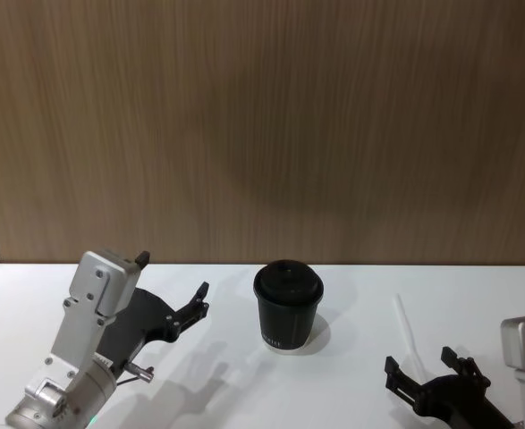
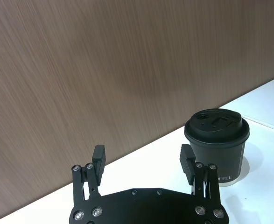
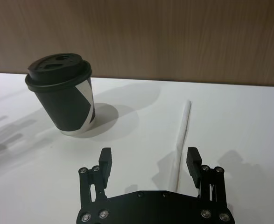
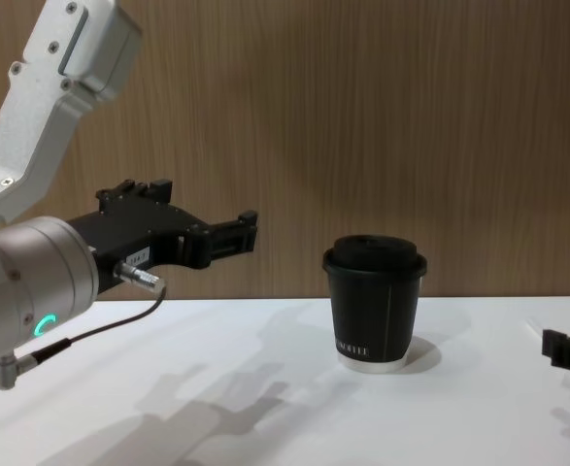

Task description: Pick up the straw with one hand, pass it to the other hand, and insert it into the cup.

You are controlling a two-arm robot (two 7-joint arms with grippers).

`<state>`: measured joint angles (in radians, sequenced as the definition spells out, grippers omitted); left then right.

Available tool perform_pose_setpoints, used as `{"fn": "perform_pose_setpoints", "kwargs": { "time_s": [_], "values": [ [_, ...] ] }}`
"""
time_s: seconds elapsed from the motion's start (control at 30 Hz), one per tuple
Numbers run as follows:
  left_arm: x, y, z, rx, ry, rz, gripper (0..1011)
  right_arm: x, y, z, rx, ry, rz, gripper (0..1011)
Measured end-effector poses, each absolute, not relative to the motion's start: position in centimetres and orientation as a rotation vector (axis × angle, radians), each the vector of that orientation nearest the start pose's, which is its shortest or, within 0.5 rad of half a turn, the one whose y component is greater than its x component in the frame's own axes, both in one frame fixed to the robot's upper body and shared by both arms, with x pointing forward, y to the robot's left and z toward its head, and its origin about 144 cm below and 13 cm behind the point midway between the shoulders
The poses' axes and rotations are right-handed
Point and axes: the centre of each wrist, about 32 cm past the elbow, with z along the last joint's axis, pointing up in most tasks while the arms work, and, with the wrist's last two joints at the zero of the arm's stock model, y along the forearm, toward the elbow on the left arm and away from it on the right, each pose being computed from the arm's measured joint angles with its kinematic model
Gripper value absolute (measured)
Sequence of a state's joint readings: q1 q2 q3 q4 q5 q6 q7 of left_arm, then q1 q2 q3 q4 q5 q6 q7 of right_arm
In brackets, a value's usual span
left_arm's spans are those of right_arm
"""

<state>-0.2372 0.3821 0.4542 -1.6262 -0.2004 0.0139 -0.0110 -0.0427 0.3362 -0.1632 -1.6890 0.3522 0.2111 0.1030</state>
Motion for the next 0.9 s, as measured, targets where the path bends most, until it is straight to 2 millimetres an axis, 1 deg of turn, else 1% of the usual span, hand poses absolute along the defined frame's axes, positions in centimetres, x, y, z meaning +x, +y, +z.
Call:
{"fn": "perform_pose_setpoints", "kwargs": {
  "time_s": [0.5, 0.9],
  "values": [
    [49.2, 19.84, 120.44, 0.061, -0.268, 1.124, 1000, 44.2, -26.28, 115.42, -0.137, 0.26, -1.342, 1001],
    [49.2, 19.84, 120.44, 0.061, -0.268, 1.124, 1000, 44.39, -26.44, 115.33, -0.188, 0.243, -1.328, 1001]
  ]
}}
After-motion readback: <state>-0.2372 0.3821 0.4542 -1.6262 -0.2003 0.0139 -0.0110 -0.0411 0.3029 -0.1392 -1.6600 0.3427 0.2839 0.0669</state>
